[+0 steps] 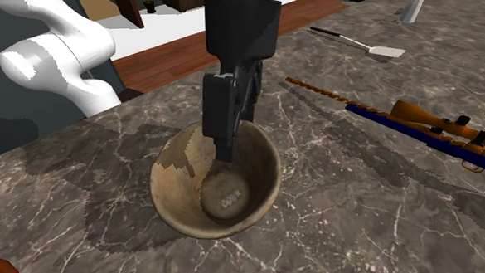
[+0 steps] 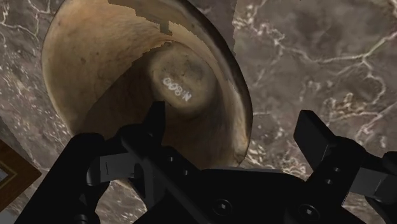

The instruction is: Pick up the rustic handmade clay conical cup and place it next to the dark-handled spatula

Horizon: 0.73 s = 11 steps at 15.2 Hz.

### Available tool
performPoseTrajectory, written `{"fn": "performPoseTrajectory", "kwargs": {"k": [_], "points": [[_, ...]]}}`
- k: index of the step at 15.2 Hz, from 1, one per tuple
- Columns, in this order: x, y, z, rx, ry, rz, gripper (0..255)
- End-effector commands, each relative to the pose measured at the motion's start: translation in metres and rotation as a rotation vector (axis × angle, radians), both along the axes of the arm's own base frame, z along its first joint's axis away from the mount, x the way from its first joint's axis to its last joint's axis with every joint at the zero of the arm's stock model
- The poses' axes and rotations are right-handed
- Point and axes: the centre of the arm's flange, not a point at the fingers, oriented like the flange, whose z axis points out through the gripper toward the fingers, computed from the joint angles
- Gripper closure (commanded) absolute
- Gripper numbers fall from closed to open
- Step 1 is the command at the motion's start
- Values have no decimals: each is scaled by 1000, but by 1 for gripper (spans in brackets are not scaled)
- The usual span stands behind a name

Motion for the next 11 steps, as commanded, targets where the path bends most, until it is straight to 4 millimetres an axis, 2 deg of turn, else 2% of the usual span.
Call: {"fn": "performPoseTrajectory", "kwargs": {"k": [1,6,7,11], "points": [[0,-1,-2,0,-1,0,0],[0,-1,-1,0,-1,0,0],[0,-1,-1,0,-1,0,255],[0,-1,-1,0,-1,0,255]]}}
